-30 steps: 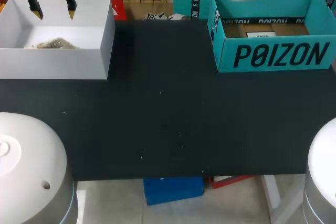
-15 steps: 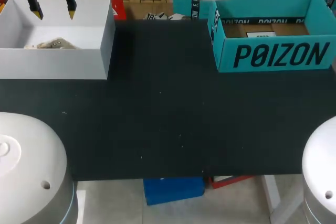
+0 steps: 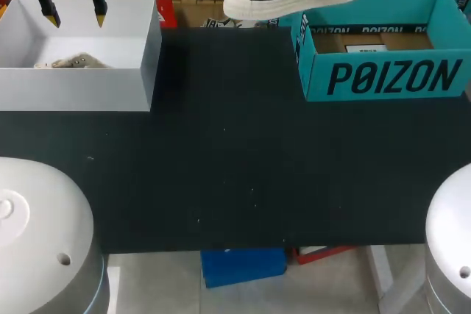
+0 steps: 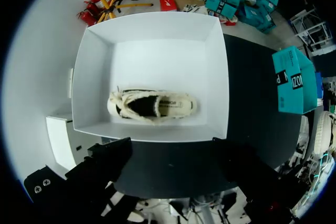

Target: Take the shoe out of the shoebox, open the shoe tongue, remove and reinsert the insole, then place the shoe into the shoebox

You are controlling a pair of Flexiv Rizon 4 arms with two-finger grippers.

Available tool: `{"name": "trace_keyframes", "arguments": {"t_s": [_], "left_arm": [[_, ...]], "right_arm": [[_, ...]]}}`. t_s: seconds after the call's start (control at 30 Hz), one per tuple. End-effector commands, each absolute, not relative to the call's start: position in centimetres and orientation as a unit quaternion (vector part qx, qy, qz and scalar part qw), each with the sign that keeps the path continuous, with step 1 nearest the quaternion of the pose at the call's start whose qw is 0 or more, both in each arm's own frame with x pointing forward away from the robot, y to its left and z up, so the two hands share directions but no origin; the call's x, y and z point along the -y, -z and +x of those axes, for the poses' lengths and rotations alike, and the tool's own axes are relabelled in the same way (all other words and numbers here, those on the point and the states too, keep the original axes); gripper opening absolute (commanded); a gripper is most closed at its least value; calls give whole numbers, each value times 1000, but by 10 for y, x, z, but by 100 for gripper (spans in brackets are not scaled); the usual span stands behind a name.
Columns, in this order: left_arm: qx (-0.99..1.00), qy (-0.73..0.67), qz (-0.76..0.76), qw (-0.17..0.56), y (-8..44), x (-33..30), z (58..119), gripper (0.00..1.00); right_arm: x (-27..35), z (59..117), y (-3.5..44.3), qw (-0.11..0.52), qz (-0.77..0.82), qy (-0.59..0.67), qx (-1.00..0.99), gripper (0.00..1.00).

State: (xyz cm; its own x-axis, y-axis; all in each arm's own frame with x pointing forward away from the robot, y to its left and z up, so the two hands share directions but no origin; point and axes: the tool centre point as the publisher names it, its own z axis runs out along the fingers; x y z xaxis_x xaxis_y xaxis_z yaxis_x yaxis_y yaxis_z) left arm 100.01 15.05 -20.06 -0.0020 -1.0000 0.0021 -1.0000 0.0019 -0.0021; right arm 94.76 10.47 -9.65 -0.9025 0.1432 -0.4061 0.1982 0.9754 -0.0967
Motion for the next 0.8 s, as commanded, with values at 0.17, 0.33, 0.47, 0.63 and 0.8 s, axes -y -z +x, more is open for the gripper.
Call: {"name": "trace_keyframes", "arguments": {"t_s": [0.17, 0.33, 0.47, 0.63, 0.8], "left_arm": [[708, -1, 707, 0, 200, -150, 1000, 100], [708, -1, 707, 0, 200, -150, 1000, 100], [708, -1, 707, 0, 200, -150, 1000, 100], [708, -1, 707, 0, 200, -150, 1000, 100], [708, -1, 707, 0, 200, -150, 1000, 100]], "right_arm": [[-136, 926, 127, 192, 69, 37, -978, 0], [-149, 913, 140, 178, 48, 19, -983, 0], [-150, 911, 142, 177, 46, 12, -983, 0], [-150, 911, 142, 177, 46, 12, -983, 0], [-150, 911, 142, 177, 46, 12, -983, 0]]}}
